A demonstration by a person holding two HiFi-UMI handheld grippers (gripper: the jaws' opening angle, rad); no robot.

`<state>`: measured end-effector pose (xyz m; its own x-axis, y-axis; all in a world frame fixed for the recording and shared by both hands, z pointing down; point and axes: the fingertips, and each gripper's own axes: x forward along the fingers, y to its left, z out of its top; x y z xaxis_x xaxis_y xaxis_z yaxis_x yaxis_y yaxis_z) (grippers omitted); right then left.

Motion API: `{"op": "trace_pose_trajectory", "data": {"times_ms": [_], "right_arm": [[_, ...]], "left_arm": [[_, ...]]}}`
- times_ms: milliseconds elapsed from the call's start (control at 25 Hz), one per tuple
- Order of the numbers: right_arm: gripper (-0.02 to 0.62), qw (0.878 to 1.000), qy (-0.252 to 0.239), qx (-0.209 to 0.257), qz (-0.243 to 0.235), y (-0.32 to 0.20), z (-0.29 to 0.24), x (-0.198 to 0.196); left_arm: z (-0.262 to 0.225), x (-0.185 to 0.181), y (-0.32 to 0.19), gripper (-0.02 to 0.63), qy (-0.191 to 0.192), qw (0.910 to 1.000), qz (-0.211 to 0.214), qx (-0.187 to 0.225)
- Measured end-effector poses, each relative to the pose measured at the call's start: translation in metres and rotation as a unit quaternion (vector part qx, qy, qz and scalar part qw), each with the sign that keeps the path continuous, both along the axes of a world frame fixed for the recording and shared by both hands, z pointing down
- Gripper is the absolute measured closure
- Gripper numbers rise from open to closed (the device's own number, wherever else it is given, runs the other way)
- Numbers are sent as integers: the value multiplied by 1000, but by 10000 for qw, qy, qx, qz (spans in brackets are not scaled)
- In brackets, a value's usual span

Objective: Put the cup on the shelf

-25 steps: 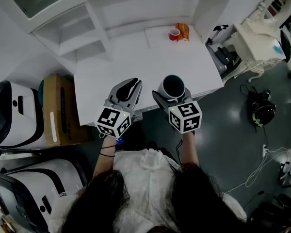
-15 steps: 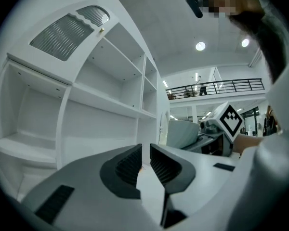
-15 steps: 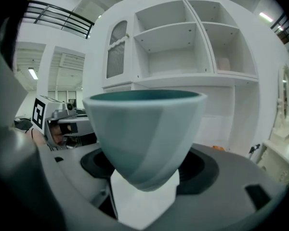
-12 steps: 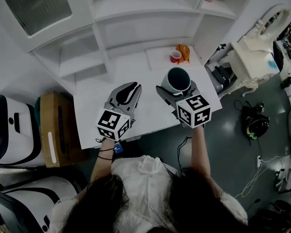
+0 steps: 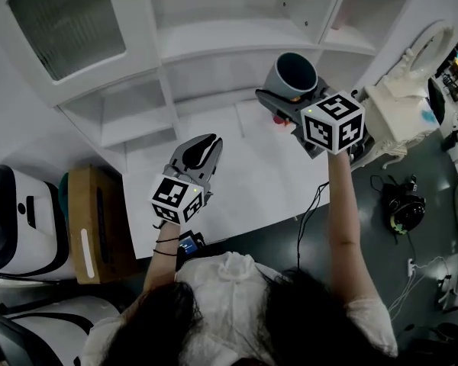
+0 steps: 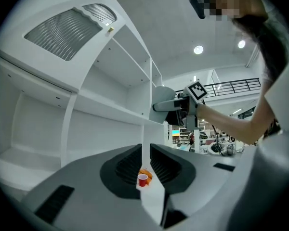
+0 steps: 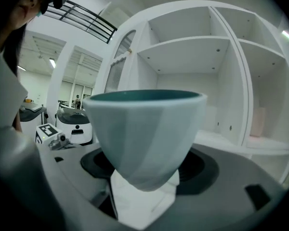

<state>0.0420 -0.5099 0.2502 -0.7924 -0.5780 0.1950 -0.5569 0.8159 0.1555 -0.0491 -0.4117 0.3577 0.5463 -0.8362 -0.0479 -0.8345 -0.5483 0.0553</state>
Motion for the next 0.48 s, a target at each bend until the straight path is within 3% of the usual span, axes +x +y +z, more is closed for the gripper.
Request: {"op": "trace_pose_trajectory", "data": {"times_ms": [160,480], "right_arm": [[246,9999,55,143,-78,-42,-43,-20],[246,9994,215,-188,-195,-125,-81,-73]], "left_arm": [[5,-9,-8,545,-18,9999,-76,-82],[17,-15,-14,545,-100,9997,-99,-194]]}}
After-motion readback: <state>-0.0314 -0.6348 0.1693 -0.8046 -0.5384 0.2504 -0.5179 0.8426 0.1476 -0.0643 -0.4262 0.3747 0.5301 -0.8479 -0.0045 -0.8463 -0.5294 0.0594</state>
